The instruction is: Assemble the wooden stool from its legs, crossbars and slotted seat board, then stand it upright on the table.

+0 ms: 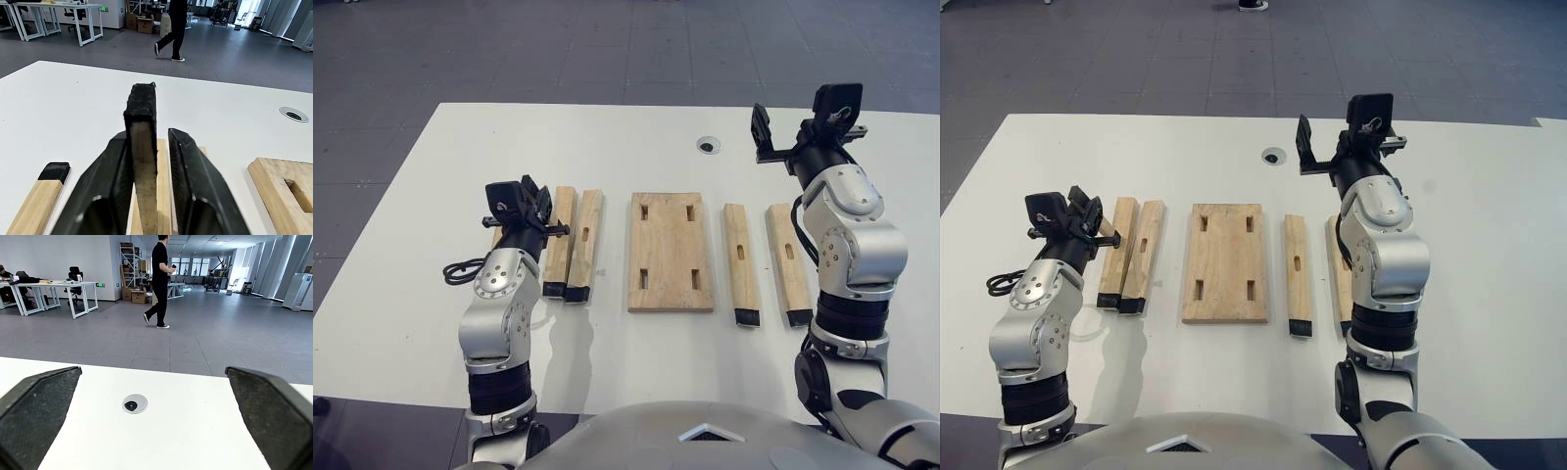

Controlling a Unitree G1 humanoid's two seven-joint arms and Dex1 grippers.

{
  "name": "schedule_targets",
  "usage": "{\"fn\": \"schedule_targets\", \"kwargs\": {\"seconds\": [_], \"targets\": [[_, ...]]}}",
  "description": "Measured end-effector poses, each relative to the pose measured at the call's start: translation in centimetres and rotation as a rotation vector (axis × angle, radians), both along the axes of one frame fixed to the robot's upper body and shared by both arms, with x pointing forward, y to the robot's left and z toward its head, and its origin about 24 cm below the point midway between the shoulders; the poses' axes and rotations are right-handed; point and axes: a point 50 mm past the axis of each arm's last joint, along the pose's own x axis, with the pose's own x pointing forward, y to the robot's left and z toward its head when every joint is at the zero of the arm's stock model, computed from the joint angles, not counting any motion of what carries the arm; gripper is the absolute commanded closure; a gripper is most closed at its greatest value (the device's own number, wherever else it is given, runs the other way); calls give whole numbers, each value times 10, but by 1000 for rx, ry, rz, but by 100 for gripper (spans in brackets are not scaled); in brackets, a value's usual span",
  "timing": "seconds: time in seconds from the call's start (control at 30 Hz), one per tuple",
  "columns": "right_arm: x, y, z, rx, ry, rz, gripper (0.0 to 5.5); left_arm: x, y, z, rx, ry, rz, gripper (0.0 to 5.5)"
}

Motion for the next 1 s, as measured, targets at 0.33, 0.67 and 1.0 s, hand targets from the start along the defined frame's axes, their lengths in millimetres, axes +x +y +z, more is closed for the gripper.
{"fn": "schedule_targets", "kwargs": {"seconds": [0.33,0.67,1.0], "targets": [[-1,1,1,0,-6,1,0,9,3,24,31,-60,27,308],[-1,1,1,1,-7,0,0,25,-2,80,-24,-155,6,308],[-1,2,1,4,-5,3,0,54,5,83,-9,-74,-12,308]]}}
